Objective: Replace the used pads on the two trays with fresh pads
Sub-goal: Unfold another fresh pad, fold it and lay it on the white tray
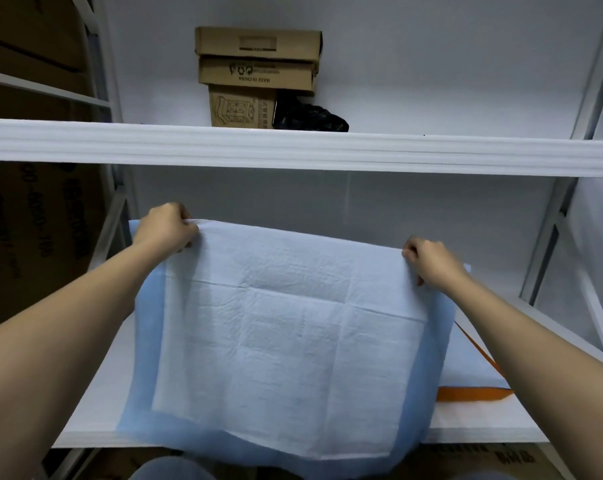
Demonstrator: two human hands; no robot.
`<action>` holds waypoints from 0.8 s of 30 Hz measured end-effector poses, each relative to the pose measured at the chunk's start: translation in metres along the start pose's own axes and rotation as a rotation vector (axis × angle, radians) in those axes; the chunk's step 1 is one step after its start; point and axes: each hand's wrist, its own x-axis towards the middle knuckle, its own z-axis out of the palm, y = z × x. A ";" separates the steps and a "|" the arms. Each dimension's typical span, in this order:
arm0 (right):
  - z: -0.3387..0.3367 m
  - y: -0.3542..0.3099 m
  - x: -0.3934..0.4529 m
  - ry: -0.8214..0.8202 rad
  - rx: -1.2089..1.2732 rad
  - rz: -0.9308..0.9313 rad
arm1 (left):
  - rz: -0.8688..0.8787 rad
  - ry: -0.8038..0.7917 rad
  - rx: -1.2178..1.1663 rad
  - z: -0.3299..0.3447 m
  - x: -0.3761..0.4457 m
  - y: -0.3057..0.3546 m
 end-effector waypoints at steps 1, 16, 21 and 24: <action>0.001 -0.003 0.003 0.031 0.042 0.044 | 0.008 0.013 0.000 0.000 0.000 0.004; -0.025 0.001 -0.005 0.615 0.498 -0.029 | 0.138 0.505 -0.286 -0.011 -0.027 0.017; -0.040 -0.016 -0.029 0.841 0.549 -0.059 | 0.112 0.623 -0.344 -0.015 -0.050 0.031; -0.051 -0.018 -0.037 0.986 0.628 -0.104 | 0.130 0.715 -0.388 -0.018 -0.062 0.036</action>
